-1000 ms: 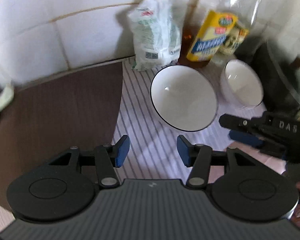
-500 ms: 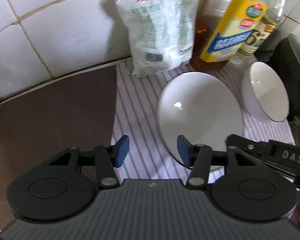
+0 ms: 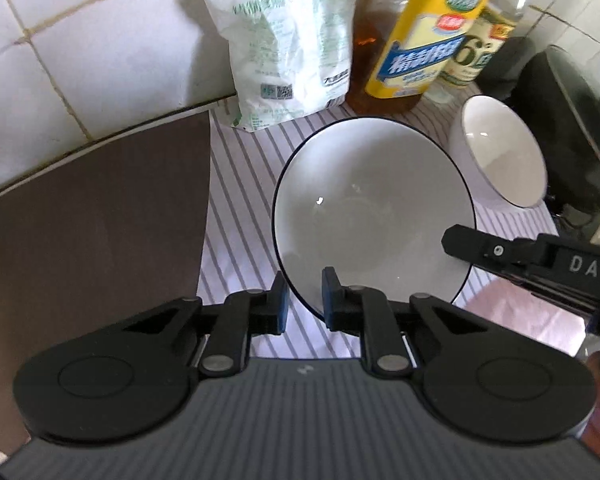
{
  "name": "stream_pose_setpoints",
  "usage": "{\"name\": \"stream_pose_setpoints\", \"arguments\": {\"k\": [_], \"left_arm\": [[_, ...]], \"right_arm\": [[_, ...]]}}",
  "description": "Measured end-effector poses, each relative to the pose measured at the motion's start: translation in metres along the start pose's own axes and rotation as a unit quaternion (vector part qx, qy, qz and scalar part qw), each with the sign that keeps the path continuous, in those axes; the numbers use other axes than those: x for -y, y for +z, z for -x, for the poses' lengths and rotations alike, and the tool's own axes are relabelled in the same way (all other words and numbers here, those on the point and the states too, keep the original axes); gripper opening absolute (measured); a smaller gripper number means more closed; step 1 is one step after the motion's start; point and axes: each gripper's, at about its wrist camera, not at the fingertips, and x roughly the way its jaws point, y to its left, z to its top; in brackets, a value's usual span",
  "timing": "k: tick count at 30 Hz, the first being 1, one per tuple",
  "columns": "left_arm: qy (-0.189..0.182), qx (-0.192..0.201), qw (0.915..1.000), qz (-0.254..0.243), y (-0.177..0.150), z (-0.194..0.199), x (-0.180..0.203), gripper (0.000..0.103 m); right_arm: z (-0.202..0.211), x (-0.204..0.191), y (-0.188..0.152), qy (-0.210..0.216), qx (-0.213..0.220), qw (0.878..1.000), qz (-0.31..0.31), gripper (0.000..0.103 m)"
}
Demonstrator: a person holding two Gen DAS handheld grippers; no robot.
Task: Organize plates and bowls
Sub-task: 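Close both grippers on the rim of the second white bowl, then carry the second bowl over and lower it into the first bowl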
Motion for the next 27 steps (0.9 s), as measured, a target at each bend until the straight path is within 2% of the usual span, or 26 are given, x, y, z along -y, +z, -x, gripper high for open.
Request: {"name": "stream_pose_setpoints", "arguments": {"k": [6,16,23,27], "left_arm": [[-0.021,-0.003,0.9995,0.022,-0.013,0.043,-0.001,0.015],[-0.029,0.011,0.9993,0.019,-0.049,0.107,0.018,0.015],[-0.043,-0.011,0.9987,0.023,-0.072,0.117,0.025,0.015],[-0.033,-0.016,0.9993,0.006,-0.085,0.117,0.032,0.015]], "right_arm": [[0.041,-0.016,-0.014,0.018,0.008,0.999,0.028,0.014],[0.109,-0.023,-0.047,0.047,0.023,0.998,0.042,0.015],[0.139,-0.018,-0.066,0.051,0.034,0.996,0.060,0.015],[0.145,-0.011,-0.078,0.054,0.033,0.996,0.058,0.016]]}}
